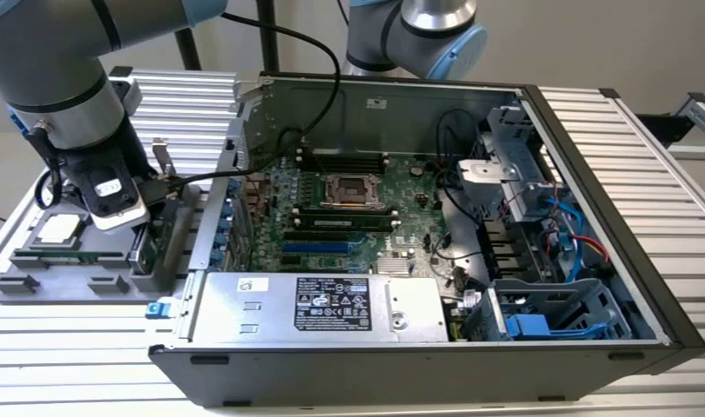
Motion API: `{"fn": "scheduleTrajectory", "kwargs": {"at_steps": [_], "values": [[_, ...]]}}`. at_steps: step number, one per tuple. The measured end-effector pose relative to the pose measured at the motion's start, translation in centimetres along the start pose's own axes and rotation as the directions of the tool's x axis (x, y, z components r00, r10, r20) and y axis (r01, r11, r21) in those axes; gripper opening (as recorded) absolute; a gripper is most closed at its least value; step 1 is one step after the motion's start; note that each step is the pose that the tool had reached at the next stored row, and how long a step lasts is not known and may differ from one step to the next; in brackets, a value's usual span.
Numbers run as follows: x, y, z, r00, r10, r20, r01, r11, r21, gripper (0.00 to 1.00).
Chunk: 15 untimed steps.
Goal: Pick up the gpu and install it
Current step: 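Pick up the gpu and move the gpu toward the slot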
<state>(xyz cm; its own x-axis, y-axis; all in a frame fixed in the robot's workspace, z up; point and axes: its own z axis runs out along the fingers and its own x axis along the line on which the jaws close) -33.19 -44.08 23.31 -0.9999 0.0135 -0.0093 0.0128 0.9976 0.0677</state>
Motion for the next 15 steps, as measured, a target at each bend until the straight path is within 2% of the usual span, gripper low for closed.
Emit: {"fn": "scheduleTrajectory", "kwargs": {"at_steps": [15], "values": [[-0.01,0.11,-1.62,1.0,0.0,-0.0002,0.0,1.0,0.0001,0.0]]}}
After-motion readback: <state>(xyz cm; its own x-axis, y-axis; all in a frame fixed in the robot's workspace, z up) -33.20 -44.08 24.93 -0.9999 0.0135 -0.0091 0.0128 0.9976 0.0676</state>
